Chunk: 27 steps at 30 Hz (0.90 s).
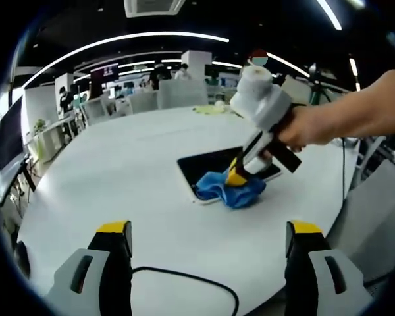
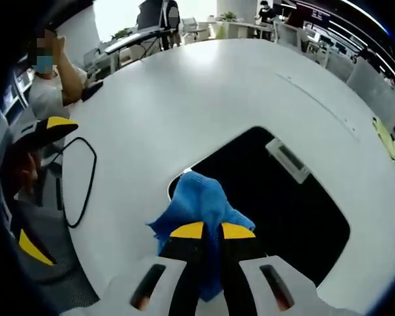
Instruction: Wipe the mirror surface with the cleaning cloth until all visible marks leave the cleaned area.
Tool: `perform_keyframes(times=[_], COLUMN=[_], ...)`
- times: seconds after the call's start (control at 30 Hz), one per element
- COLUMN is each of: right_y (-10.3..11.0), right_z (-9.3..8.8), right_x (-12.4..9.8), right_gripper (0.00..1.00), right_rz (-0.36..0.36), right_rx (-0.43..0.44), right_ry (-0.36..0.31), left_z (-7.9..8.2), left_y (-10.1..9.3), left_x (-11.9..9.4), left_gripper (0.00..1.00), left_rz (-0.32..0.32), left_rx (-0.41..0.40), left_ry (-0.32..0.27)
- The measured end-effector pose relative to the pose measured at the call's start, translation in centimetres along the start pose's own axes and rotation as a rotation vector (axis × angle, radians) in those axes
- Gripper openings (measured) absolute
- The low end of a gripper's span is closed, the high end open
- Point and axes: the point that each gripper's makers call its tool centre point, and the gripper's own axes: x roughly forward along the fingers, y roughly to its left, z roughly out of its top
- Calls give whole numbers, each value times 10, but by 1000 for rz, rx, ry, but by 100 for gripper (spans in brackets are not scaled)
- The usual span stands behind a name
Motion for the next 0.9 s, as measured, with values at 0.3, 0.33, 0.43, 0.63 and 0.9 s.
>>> perform_keyframes(times=[0.3, 0.33, 0.43, 0.63, 0.9], right_y=[-1, 0, 0, -4, -7], right_z=[-1, -1, -2, -8, -13], right_x=[0, 0, -1, -4, -7], right_gripper=[3, 3, 3, 3, 3], right_rz=[18, 19, 20, 33, 42], right_rx=[-25, -28, -37, -34, -25], right_ry=[-4, -5, -1, 0, 4], left_z=[-1, -1, -1, -1, 0], left_y=[1, 1, 1, 2, 2], left_x=[0, 0, 0, 0, -1], left_gripper=[98, 98, 98, 98, 99], left_rz=[3, 4, 7, 12, 12], left_rx=[2, 1, 2, 2, -3], left_ry=[4, 4, 4, 5, 1])
